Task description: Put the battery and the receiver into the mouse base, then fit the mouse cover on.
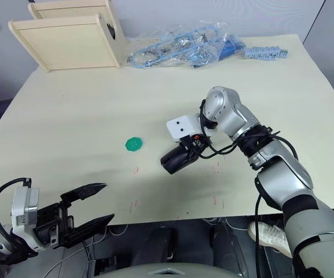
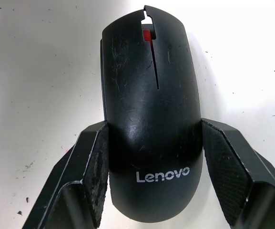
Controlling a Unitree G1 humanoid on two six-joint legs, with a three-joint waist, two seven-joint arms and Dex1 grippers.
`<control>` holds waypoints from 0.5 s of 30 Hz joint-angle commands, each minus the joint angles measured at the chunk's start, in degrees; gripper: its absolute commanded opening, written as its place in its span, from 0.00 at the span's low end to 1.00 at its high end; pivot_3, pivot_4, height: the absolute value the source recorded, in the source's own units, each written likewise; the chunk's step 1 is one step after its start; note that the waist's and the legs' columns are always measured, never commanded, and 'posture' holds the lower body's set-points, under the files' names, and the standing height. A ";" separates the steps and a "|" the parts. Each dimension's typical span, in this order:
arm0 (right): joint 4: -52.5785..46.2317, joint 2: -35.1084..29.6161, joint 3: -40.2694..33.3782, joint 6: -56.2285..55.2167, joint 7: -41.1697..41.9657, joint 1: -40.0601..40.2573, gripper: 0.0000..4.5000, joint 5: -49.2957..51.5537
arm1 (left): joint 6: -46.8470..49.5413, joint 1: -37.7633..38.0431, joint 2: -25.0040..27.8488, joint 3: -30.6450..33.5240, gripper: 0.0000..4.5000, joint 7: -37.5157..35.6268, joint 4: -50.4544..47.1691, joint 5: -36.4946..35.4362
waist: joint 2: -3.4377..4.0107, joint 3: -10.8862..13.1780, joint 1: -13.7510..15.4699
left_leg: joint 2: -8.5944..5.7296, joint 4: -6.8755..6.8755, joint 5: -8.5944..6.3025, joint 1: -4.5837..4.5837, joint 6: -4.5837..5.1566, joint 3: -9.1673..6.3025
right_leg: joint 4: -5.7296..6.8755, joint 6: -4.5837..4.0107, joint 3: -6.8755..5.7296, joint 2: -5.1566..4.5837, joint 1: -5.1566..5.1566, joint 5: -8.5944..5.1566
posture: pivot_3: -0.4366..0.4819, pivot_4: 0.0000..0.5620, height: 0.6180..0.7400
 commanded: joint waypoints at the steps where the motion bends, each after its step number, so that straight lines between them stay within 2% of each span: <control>1: -0.67 0.46 -0.34 -0.50 -0.36 -0.52 0.53 0.59 | -0.18 0.12 0.45 0.29 1.00 0.18 -1.48 -0.68 | 0.00 0.00 0.00 | 0.00 0.00 0.00 0.00 0.00 0.00 | 0.00 0.00 0.00 0.00 0.00 0.00 | 0.48 0.27 1.00; 15: -0.67 0.45 -0.58 -0.93 -0.30 -0.72 0.53 1.26 | 0.53 -0.75 0.77 0.08 1.00 0.81 -1.73 -0.80 | 0.00 0.00 -0.06 | 0.00 0.00 0.00 0.00 0.00 0.00 | 0.00 0.00 0.00 0.00 0.00 0.00 | 0.48 0.27 1.00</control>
